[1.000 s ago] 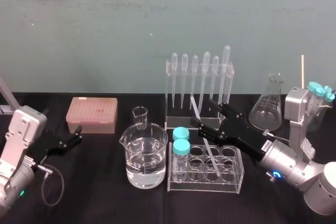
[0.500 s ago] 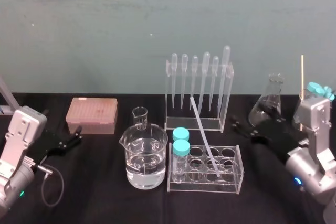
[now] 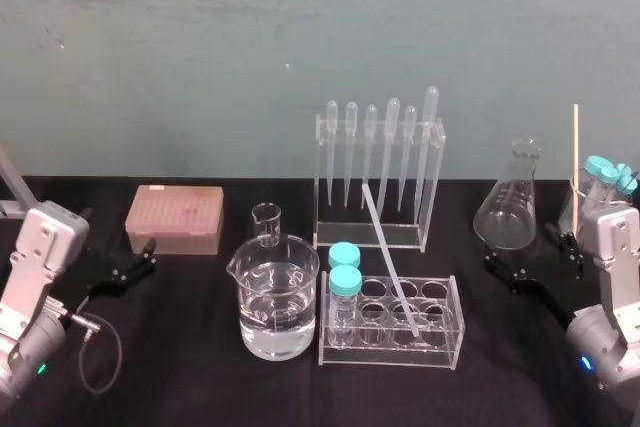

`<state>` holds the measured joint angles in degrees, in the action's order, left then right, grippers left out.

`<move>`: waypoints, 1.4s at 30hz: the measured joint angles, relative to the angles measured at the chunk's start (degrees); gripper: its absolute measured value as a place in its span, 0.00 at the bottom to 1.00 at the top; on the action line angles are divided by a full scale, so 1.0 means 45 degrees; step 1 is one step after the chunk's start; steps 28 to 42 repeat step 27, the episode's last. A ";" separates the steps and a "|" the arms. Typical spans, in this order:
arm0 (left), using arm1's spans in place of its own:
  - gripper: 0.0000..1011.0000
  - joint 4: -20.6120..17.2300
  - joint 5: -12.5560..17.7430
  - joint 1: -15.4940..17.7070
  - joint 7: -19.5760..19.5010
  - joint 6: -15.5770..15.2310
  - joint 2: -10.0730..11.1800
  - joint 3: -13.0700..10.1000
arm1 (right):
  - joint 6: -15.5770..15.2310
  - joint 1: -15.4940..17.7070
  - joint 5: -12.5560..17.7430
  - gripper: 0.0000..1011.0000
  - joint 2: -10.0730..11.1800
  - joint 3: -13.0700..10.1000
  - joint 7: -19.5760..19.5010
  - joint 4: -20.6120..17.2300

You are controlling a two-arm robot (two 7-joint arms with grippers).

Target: Pick up the stirring rod with one hand, then place it down.

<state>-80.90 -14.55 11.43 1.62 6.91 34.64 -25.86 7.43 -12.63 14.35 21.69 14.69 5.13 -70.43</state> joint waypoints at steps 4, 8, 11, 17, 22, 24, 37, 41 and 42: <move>0.99 0.0000 -0.0001 0.0000 0.0000 -0.0001 0.0001 0.0000 | 0.0011 0.0004 -0.0013 0.99 0.0008 0.0008 -0.0012 -0.0009; 0.99 0.0000 -0.0001 0.0000 0.0000 -0.0001 0.0000 0.0000 | 0.0024 0.0005 -0.0025 0.99 0.0015 0.0015 -0.0024 -0.0016; 0.99 0.0000 -0.0001 0.0000 0.0000 0.0000 0.0001 0.0000 | 0.0037 0.0005 -0.0031 0.99 0.0019 0.0019 -0.0031 -0.0021; 0.99 0.0000 0.0000 0.0000 0.0000 0.0000 0.0001 0.0000 | 0.0054 0.0005 -0.0040 0.99 0.0024 0.0025 -0.0042 -0.0026; 0.99 0.0000 -0.0001 0.0000 0.0000 -0.0001 0.0001 0.0000 | 0.0062 0.0005 -0.0047 0.99 0.0029 0.0025 -0.0053 -0.0034; 0.99 0.0000 0.0000 0.0000 0.0000 -0.0001 0.0001 0.0000 | 0.0065 0.0005 -0.0048 0.99 0.0031 0.0026 -0.0054 -0.0036; 0.99 0.0000 0.0000 0.0000 0.0000 0.0000 0.0001 0.0000 | 0.0068 0.0005 -0.0048 0.99 0.0032 0.0026 -0.0053 -0.0036; 0.99 0.0000 0.0000 0.0000 0.0000 0.0000 0.0001 0.0000 | 0.0068 0.0005 -0.0048 0.99 0.0032 0.0026 -0.0053 -0.0036; 0.99 0.0000 0.0000 0.0000 0.0000 0.0000 0.0001 0.0000 | 0.0068 0.0005 -0.0048 0.99 0.0032 0.0026 -0.0053 -0.0036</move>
